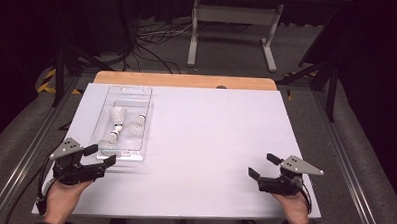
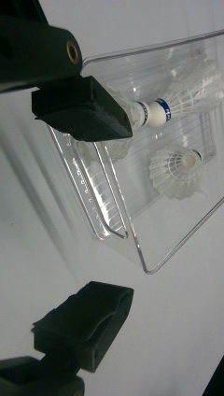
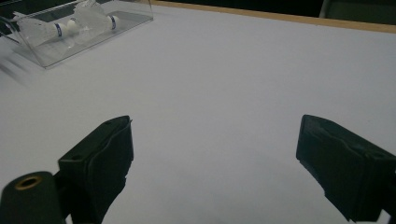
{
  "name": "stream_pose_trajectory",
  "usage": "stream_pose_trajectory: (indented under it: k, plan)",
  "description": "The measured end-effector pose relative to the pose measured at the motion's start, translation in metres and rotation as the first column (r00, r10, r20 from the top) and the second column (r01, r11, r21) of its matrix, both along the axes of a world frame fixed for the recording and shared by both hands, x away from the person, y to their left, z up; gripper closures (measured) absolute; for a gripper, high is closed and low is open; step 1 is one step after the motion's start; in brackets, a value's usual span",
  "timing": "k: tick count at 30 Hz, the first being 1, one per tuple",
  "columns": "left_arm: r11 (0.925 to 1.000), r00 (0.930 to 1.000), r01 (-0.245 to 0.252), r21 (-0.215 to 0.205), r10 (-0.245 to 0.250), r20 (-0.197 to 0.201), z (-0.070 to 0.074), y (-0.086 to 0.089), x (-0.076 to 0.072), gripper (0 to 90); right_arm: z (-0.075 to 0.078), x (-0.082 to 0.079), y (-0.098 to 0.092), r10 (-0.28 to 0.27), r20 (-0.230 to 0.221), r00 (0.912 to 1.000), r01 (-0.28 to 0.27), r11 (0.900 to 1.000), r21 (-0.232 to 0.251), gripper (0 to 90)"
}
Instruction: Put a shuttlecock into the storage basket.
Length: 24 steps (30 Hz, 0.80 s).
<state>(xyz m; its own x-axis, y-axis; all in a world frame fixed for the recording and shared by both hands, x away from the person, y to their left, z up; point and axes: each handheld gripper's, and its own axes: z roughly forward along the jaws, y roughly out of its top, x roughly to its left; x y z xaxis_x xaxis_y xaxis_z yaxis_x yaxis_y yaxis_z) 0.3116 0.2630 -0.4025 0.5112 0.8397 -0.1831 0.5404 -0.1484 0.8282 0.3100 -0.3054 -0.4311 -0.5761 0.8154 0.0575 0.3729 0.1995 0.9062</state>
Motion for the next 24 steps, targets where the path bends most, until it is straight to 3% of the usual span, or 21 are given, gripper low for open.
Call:
stream_pose_trajectory:
  k: [24]
  plan:
    - [1.0, 0.9999, 0.0, 0.004, 0.0, 0.01, -0.014, -0.002, -0.007, 21.2, 0.0, 0.0, 0.0, 0.001, -0.001, 1.0, -0.001, 1.0, 0.004, 11.8]
